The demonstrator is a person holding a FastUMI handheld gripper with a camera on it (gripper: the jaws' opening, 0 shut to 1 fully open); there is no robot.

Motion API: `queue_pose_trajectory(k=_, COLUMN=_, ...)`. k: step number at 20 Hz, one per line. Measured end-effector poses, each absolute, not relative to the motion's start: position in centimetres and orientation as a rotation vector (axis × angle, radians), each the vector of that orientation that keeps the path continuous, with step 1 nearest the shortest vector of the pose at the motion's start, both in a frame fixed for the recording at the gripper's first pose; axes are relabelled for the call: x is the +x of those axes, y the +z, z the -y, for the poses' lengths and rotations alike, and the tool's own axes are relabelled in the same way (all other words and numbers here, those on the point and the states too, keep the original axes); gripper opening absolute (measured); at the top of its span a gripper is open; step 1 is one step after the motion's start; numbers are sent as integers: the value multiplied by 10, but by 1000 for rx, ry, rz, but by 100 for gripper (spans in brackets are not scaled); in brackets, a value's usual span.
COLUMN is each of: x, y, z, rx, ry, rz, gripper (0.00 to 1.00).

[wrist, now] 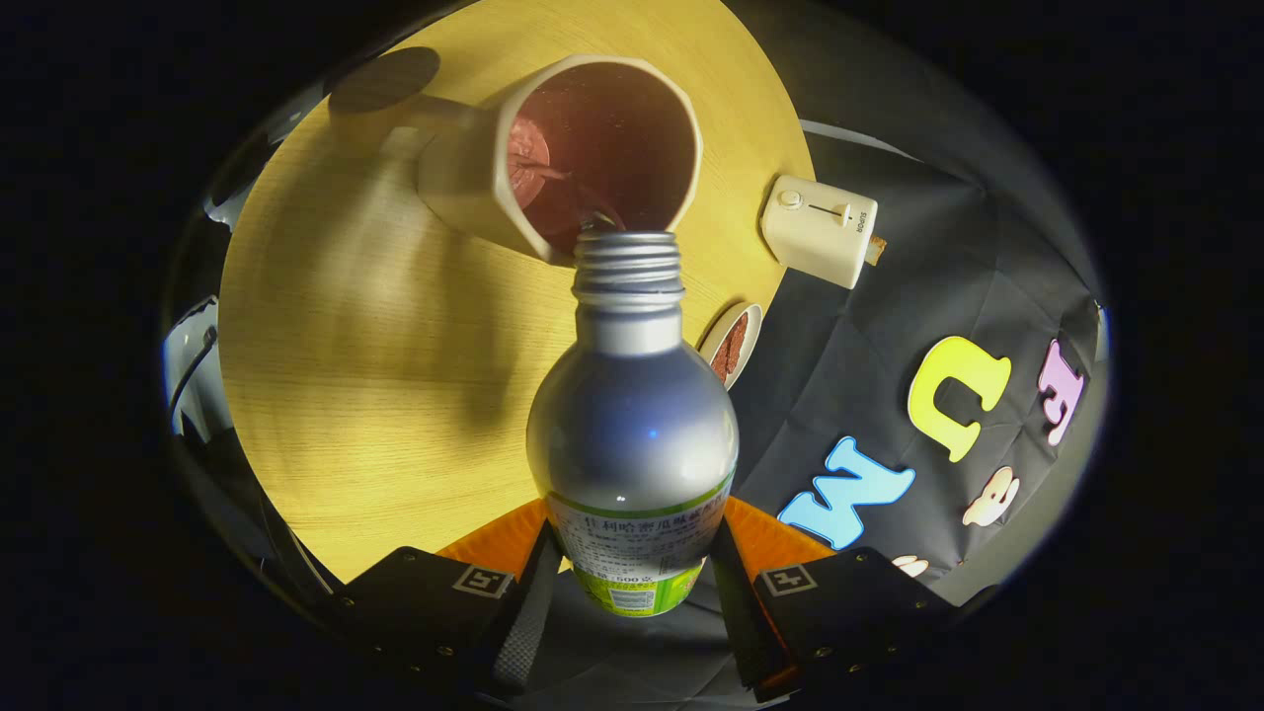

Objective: Take the bottle from table, then pour the juice into the cup, finally place the bottle on the coaster

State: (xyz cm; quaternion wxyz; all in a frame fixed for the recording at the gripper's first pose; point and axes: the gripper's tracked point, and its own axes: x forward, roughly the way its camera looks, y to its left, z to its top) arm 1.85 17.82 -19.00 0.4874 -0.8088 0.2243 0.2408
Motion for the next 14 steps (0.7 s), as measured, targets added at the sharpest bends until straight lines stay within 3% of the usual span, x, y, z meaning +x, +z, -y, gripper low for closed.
queue_pose_trajectory(k=14, x=26, y=-183, z=-182, rx=-2096, ry=603, rz=-542, gripper=76)
